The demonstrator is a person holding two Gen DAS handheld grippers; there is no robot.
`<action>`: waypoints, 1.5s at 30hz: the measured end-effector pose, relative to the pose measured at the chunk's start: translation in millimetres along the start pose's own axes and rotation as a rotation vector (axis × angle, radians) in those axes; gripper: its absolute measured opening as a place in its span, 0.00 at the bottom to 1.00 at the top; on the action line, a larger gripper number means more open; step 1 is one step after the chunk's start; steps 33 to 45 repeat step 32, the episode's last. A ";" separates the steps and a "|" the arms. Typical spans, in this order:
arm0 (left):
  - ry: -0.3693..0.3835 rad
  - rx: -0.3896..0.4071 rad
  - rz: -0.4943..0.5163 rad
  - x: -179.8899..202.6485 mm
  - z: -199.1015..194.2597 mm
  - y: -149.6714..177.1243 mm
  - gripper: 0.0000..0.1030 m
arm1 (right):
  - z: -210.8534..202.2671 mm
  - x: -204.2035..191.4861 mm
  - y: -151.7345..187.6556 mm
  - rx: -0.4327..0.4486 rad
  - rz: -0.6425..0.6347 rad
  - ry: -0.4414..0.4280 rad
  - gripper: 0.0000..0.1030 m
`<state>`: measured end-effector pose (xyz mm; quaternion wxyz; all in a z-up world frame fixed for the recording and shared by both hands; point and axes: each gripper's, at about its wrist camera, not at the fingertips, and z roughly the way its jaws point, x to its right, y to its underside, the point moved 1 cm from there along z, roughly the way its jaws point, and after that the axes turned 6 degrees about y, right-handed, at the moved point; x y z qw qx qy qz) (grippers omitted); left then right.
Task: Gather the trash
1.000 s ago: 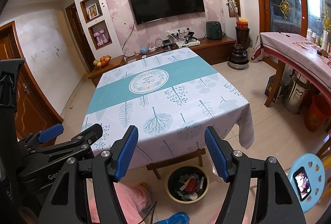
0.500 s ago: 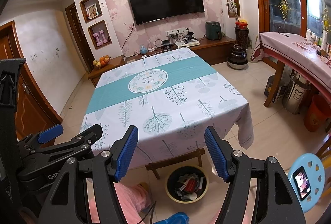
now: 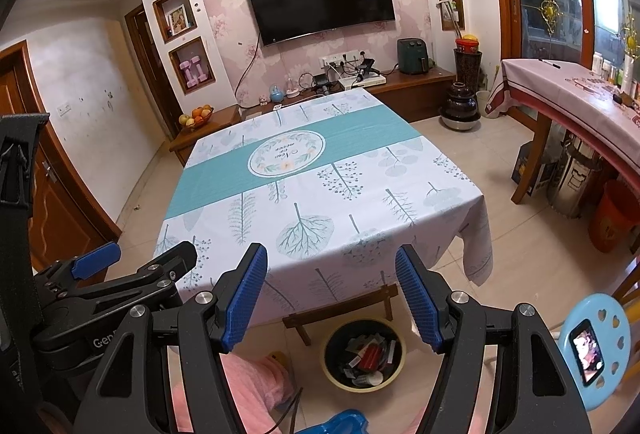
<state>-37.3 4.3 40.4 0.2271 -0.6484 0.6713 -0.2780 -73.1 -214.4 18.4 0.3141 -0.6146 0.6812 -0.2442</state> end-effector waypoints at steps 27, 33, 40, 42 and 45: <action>-0.006 -0.005 0.004 2.9 2.9 -0.8 0.92 | 3.5 2.3 0.3 -0.005 -0.001 0.001 0.66; -0.004 -0.010 0.014 0.4 8.0 2.1 0.92 | 3.4 3.8 0.3 -0.007 -0.001 0.001 0.66; -0.004 -0.010 0.014 0.4 8.0 2.1 0.92 | 3.4 3.8 0.3 -0.007 -0.001 0.001 0.66; -0.004 -0.010 0.014 0.4 8.0 2.1 0.92 | 3.4 3.8 0.3 -0.007 -0.001 0.001 0.66; -0.004 -0.010 0.014 0.4 8.0 2.1 0.92 | 3.4 3.8 0.3 -0.007 -0.001 0.001 0.66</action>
